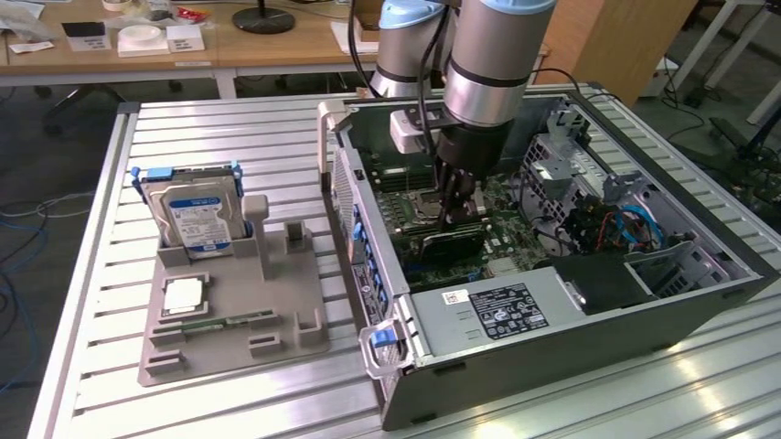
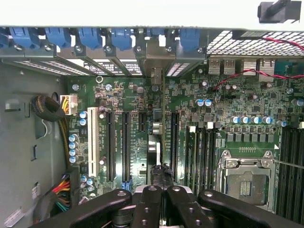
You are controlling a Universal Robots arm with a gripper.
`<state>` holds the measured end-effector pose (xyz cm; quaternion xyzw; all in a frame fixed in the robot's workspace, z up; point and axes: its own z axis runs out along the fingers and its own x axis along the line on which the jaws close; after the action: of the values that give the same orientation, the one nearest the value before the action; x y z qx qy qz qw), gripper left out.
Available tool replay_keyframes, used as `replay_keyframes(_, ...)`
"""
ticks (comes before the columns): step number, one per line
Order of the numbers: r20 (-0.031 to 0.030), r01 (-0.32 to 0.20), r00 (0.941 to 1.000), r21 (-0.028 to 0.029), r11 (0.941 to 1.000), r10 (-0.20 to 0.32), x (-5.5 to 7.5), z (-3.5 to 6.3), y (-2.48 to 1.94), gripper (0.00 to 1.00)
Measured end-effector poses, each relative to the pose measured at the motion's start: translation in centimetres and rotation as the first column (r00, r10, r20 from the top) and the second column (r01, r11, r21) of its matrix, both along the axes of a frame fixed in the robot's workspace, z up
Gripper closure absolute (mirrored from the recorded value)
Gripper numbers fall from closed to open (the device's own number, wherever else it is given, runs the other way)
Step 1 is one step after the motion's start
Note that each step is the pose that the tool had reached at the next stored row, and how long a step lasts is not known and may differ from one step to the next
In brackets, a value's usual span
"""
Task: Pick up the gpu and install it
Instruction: 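Press down on the gpu until it lock into place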
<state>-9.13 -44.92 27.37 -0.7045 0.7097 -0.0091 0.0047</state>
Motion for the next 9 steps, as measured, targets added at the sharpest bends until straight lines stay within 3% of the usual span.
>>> replay_keyframes(9,-0.0002,0.000,1.0000,-0.0002,1.0000,0.000,0.00,-0.23,0.04,0.89)
